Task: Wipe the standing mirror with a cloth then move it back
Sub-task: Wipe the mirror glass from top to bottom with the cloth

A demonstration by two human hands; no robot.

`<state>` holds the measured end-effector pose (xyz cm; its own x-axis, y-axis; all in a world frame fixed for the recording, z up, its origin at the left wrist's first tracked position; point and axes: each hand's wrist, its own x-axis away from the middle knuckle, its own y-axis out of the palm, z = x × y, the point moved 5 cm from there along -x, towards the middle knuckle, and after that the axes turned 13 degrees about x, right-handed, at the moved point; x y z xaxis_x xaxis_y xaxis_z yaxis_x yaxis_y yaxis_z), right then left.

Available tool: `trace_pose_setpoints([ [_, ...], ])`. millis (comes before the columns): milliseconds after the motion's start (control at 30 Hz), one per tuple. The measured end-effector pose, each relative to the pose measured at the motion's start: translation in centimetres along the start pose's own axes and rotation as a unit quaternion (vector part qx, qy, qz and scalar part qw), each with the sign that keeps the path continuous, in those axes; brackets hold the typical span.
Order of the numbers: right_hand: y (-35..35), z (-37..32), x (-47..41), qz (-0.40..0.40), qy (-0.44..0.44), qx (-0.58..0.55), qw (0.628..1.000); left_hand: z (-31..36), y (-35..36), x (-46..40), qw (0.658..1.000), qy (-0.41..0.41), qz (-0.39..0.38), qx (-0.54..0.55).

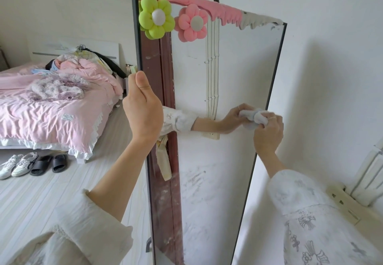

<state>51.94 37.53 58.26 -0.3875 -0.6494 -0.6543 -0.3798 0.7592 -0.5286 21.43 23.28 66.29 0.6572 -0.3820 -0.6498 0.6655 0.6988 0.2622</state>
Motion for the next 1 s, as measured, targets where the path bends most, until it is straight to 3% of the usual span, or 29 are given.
trace_pose_setpoints([
  [133,2.5,3.8,5.4,-0.053,0.050,0.005,0.997,0.0,-0.1,-0.1,1.000,0.002,-0.001,0.002],
  [300,4.1,7.7,6.8,-0.206,0.071,0.089,0.972,0.1,-0.2,0.0,1.000,0.008,-0.006,-0.003],
  [367,3.3,7.3,5.0,-0.200,0.052,0.099,0.974,0.1,0.0,0.0,1.000,0.004,-0.010,0.003],
  [533,0.6,2.9,0.7,-0.085,0.016,0.018,0.996,0.6,0.2,0.2,1.000,0.021,-0.009,0.006],
  [633,0.8,1.7,1.3,-0.077,-0.008,0.007,0.997,0.4,-0.1,0.0,1.000,0.014,-0.009,0.002],
  [700,2.0,3.0,3.0,-0.121,0.003,0.035,0.992,-0.1,-0.4,-0.2,1.000,-0.010,-0.018,0.016],
  [833,5.5,7.2,8.5,-0.348,0.057,0.090,0.931,-1.1,-1.4,0.4,0.998,-0.039,-0.041,0.042],
  [900,5.9,8.1,10.1,-0.365,0.088,0.082,0.923,-1.5,-1.9,1.4,0.996,-0.044,-0.054,0.046],
  [1000,5.1,7.6,9.4,-0.303,0.104,0.068,0.945,-2.5,-2.4,2.9,0.993,-0.062,-0.077,0.063],
])
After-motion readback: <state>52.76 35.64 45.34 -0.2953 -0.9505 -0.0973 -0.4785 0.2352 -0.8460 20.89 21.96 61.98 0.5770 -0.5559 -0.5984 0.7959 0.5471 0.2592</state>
